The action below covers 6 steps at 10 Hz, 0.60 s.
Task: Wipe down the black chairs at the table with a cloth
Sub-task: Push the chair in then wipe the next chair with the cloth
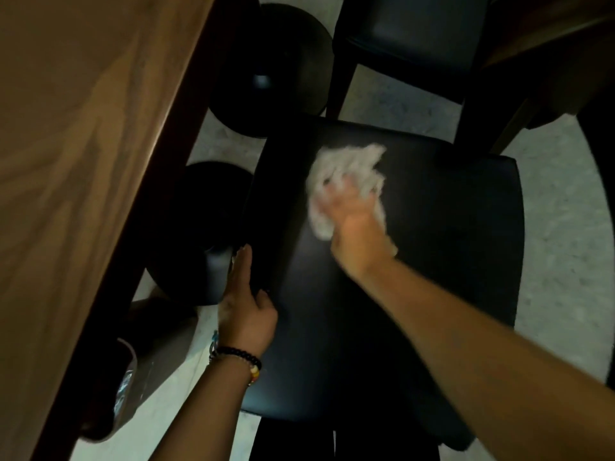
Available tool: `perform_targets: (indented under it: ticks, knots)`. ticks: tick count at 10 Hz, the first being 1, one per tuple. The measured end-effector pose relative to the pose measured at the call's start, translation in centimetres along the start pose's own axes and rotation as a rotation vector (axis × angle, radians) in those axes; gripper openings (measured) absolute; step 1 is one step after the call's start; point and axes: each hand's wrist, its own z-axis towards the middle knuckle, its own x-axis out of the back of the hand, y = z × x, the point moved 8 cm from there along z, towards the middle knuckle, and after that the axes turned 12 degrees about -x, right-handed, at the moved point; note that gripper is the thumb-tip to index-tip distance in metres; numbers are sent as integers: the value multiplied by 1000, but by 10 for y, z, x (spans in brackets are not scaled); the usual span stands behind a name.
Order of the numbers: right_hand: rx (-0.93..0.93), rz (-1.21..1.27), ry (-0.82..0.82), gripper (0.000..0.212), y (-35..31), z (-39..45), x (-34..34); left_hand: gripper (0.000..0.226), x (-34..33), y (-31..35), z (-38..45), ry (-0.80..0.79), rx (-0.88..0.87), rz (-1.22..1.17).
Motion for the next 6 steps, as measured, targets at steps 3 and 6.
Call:
perform_targets:
  ticks: [3,6]
  knots:
    - [-81,-52,-151,59,90,-32,24,77,-9,43,-3,-129,-239,77]
    - [-27,-56,-160,59,32,-112,-17,74,-36,78,0,-143,-286,95]
